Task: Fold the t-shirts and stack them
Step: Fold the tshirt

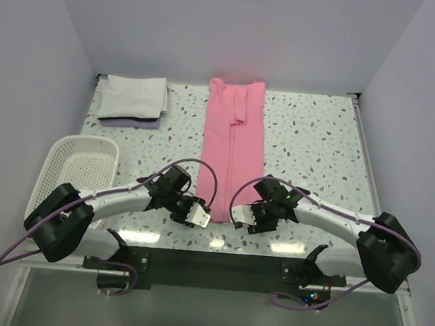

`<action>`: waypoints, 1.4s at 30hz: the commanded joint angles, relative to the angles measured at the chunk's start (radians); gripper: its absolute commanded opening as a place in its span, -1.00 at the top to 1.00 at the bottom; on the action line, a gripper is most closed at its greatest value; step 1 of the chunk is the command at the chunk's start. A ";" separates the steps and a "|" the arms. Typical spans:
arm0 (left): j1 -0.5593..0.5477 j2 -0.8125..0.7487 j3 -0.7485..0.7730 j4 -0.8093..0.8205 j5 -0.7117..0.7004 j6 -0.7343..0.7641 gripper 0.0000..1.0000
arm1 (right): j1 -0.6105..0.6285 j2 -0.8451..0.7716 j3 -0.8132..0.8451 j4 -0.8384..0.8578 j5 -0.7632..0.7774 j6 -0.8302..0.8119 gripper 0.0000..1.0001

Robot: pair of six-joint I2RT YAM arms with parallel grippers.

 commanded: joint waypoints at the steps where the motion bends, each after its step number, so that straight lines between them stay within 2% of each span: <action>1: -0.016 0.040 -0.008 0.052 -0.009 0.037 0.02 | 0.006 0.038 -0.019 0.080 0.031 -0.027 0.06; 4: -0.016 0.094 0.012 0.045 -0.020 0.048 0.20 | 0.007 0.074 -0.025 0.105 0.045 -0.018 0.22; 5: -0.016 0.108 0.021 0.034 -0.022 0.054 0.37 | 0.008 0.080 -0.027 0.112 0.049 -0.012 0.30; 6: -0.016 0.120 0.036 0.017 -0.019 0.056 0.45 | 0.008 0.088 -0.025 0.126 0.066 -0.005 0.50; 8: -0.016 0.139 0.048 0.021 -0.014 0.042 0.68 | 0.013 0.090 -0.019 0.123 0.074 0.002 0.70; 9: -0.016 0.139 0.058 0.025 -0.006 0.019 0.76 | 0.014 0.078 -0.010 0.109 0.074 0.007 0.91; 10: -0.018 0.131 0.062 0.021 0.003 0.014 0.85 | 0.017 0.068 -0.007 0.100 0.071 0.019 1.00; 11: -0.025 0.124 0.068 -0.012 0.013 0.023 0.98 | 0.023 0.050 -0.005 0.089 0.066 0.025 1.00; 12: -0.042 0.110 0.064 -0.024 0.009 0.040 1.00 | 0.029 0.032 -0.008 0.065 0.063 0.033 1.00; 13: -0.089 0.078 0.056 -0.025 -0.006 0.028 1.00 | 0.055 -0.020 -0.013 0.050 0.062 0.053 1.00; 20: -0.223 -0.085 0.058 -0.107 0.030 -0.147 1.00 | 0.249 -0.297 -0.039 -0.110 0.052 0.166 1.00; 23: -0.217 -0.114 0.116 -0.179 0.008 -0.113 1.00 | 0.247 -0.318 0.019 -0.178 0.058 0.174 1.00; 26: -0.112 -0.096 0.223 -0.236 0.064 -0.081 1.00 | 0.234 -0.350 0.053 -0.190 0.071 0.156 1.00; 27: -0.060 -0.075 0.252 -0.248 0.072 -0.076 1.00 | 0.218 -0.354 0.059 -0.184 0.077 0.150 1.00; 29: -0.026 -0.053 0.318 -0.276 0.079 -0.052 1.00 | 0.186 -0.343 0.075 -0.173 0.078 0.139 1.00; 33: 0.034 0.007 0.366 -0.253 0.076 -0.015 1.00 | 0.002 -0.239 0.150 -0.170 -0.007 0.043 1.00; 37: 0.108 0.079 0.415 -0.210 0.092 -0.003 1.00 | -0.084 -0.147 0.208 -0.139 -0.038 -0.028 1.00; 42: 0.214 0.227 0.560 -0.193 0.119 0.025 1.00 | -0.208 0.005 0.348 -0.095 -0.077 -0.120 1.00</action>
